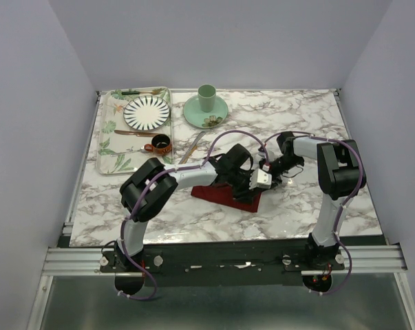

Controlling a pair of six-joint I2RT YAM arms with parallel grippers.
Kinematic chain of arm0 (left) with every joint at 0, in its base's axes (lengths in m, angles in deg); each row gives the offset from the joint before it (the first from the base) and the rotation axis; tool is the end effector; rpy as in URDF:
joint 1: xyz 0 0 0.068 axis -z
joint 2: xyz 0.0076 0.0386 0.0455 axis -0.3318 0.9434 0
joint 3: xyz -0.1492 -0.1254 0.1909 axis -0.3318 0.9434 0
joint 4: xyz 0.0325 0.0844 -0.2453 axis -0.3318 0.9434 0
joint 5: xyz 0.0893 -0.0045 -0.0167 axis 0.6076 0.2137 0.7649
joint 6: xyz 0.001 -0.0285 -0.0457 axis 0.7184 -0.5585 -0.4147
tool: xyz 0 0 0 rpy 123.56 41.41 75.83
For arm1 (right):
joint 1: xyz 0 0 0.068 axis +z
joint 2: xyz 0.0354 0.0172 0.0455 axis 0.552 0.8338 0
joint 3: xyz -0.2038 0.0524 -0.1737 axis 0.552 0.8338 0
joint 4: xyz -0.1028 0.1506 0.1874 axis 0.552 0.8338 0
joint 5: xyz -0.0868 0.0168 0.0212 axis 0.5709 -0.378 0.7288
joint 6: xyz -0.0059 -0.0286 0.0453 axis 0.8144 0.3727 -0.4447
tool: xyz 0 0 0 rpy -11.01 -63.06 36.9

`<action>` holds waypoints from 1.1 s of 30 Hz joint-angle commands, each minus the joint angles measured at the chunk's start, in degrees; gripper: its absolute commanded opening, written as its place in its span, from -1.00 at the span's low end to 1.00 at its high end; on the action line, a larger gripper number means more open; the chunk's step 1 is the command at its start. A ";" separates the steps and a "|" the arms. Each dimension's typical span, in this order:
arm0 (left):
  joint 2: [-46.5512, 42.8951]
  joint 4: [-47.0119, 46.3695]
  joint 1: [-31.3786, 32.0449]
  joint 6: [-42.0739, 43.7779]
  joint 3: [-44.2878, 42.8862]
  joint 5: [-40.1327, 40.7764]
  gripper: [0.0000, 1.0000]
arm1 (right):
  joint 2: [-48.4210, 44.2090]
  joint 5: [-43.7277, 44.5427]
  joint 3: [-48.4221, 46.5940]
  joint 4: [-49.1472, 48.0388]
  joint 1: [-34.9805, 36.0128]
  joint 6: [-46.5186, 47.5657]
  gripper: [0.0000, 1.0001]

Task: Fold the napkin into a case and place the utensils inside
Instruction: Stuff the top corner of the smaller-rectangle-folded napkin into the folded napkin.

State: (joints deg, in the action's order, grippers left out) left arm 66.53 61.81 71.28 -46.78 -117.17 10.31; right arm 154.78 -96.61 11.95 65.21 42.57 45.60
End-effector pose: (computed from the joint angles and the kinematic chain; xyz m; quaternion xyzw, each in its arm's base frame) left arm 0.2369 -0.3389 0.1675 0.6634 0.6003 -0.3744 0.2436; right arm 0.3163 0.0768 0.1138 0.0905 -0.9114 -0.3973 0.0570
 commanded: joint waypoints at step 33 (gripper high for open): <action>0.43 1.15 -6.46 -37.46 1.82 -3.81 -1.00 | 0.26 6.59 -0.73 -3.54 0.35 3.92 -0.67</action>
State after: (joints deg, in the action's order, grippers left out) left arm 66.51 63.93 66.16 -76.42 -115.64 6.36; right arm 154.98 -95.91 11.92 65.06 42.57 46.12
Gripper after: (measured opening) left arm 0.014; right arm 0.166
